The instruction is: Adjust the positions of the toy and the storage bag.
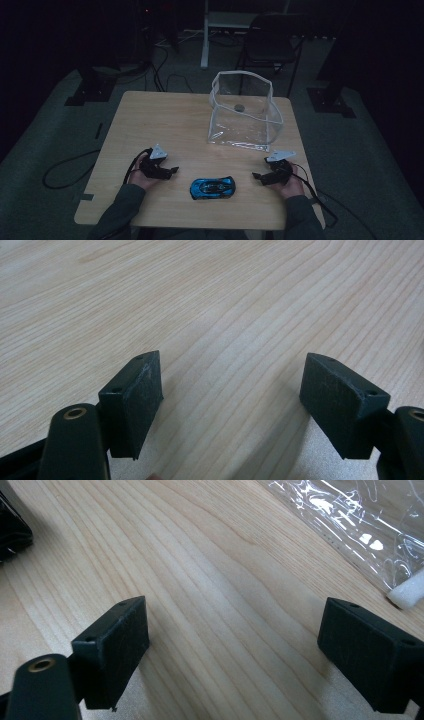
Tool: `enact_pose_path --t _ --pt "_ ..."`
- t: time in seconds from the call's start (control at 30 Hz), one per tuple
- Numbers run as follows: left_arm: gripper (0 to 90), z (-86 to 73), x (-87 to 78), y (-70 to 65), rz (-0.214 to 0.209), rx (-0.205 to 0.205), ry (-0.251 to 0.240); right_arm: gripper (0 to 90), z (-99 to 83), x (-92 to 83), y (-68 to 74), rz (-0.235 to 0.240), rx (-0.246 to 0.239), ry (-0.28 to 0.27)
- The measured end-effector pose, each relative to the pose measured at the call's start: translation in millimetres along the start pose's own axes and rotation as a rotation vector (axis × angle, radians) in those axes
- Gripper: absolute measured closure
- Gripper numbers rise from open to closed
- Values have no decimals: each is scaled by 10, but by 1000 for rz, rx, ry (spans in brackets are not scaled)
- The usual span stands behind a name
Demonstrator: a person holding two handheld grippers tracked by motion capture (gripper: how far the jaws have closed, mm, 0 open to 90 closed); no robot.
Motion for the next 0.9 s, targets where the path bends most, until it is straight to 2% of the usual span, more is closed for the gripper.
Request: enact_pose_path --t 0.27,0.5,0.57,0.7,0.77,0.9 --pt "251 4 5 3 3 -2 0 125 -4 -4 3 -3 4 0" --pt "250 3 5 0 -1 1 1 170 -25 -47 11 -26 -5 -17" --pt "224 1 8 -5 -16 21 6 179 -26 -42 7 -27 19 -15" --pt "206 10 14 -8 -20 23 16 183 -15 -40 16 -49 51 7" --pt "222 21 16 -1 -13 19 26 189 -9 -35 20 -49 52 7" --pt "291 49 21 14 -15 8 29 284 0 -50 38 -42 47 1"
Point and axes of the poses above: each handheld gripper's, and its own axes: x roughly forward along the jaws, z roughly out of its top, y roughly to its left, the point moved 8 cm from there along x, roughly forward along the jaws, and after that the axes turned 4 degrees about z, right-handed, at the moved point
